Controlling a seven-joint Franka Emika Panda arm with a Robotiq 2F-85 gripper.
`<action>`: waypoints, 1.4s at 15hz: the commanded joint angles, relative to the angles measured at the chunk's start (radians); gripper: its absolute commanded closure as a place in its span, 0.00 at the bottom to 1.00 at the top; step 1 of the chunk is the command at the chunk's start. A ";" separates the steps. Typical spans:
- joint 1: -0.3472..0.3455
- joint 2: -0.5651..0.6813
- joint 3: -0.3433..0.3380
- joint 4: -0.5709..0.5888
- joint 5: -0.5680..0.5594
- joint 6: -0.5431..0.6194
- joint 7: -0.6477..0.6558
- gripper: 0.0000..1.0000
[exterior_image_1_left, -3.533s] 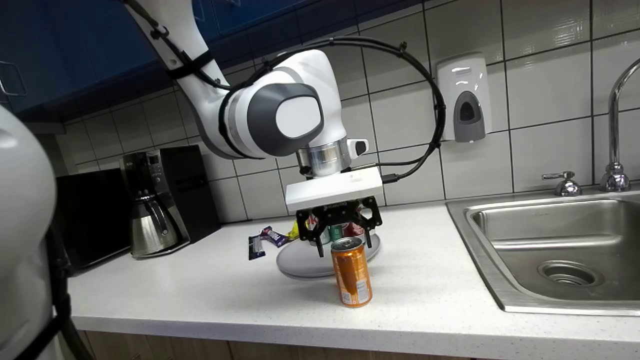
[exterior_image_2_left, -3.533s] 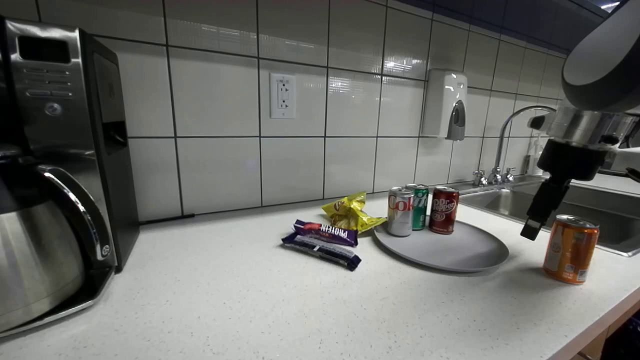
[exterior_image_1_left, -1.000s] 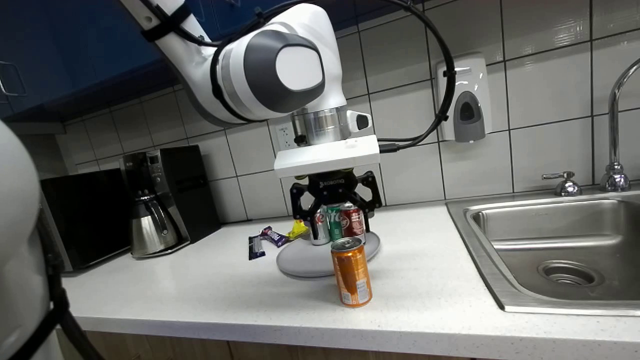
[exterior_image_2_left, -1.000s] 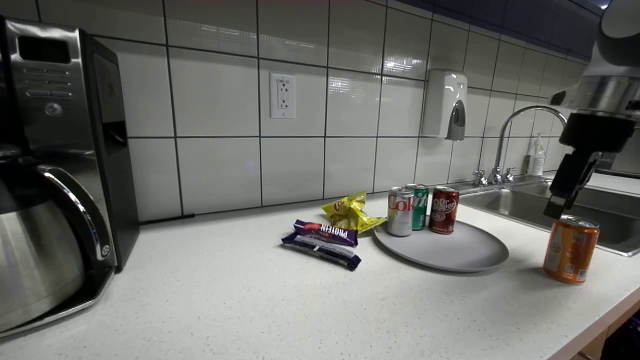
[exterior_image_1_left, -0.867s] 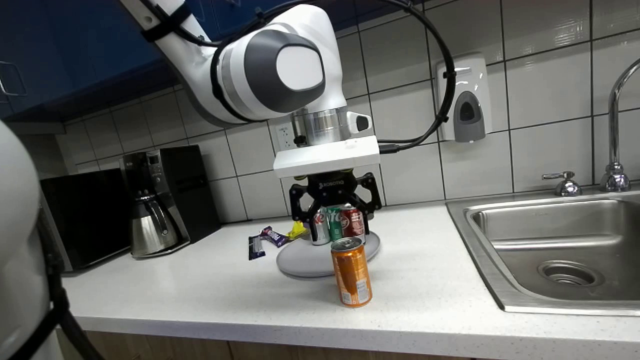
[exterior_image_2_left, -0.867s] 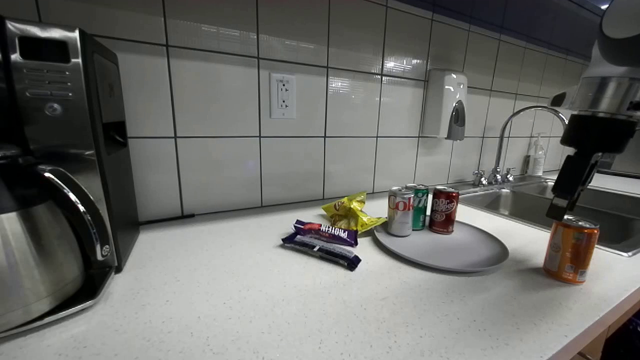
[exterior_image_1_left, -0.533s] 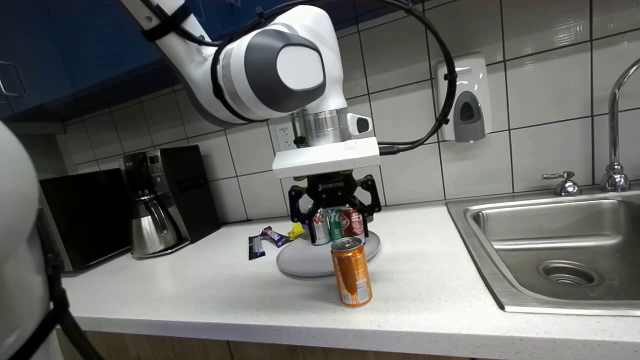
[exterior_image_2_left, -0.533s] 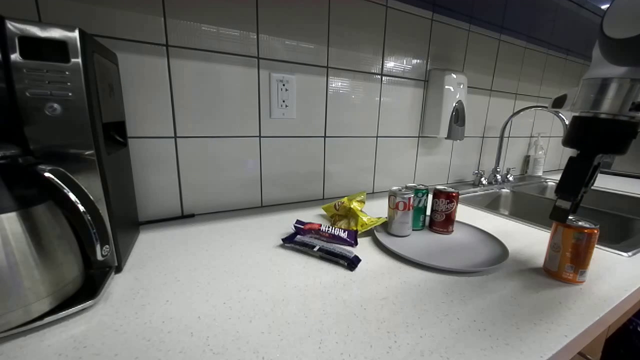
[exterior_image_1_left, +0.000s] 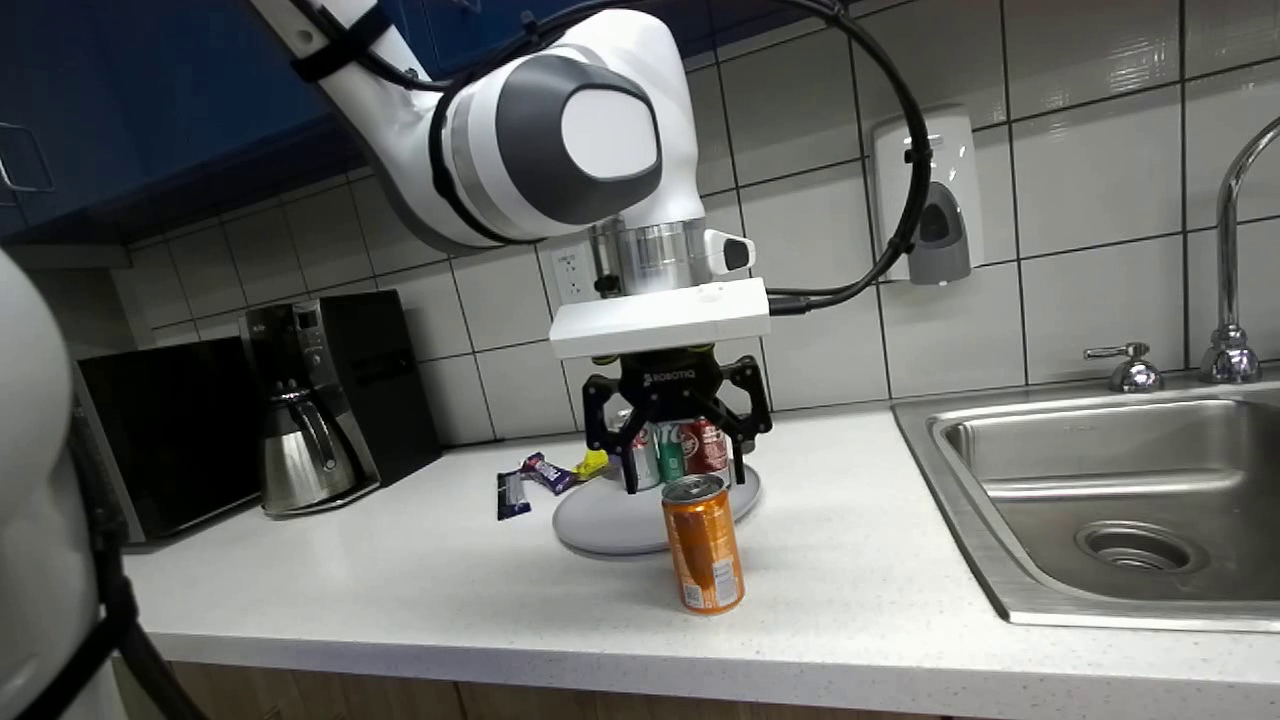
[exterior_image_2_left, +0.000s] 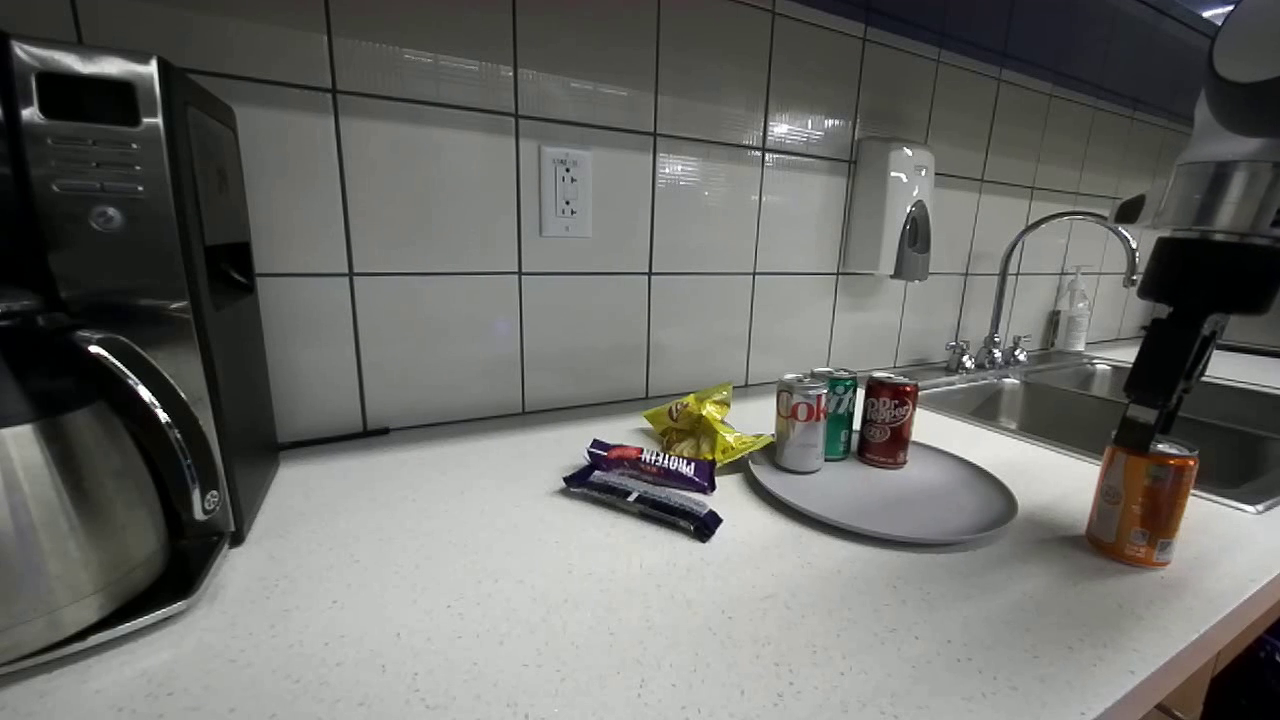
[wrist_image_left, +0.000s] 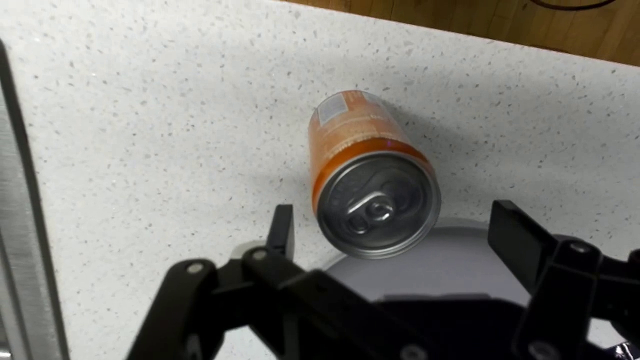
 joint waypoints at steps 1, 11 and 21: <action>-0.015 -0.004 0.002 0.000 -0.028 -0.027 0.024 0.00; -0.021 0.030 0.003 -0.002 -0.036 -0.015 0.030 0.00; -0.023 0.068 0.007 -0.002 -0.046 0.010 0.039 0.00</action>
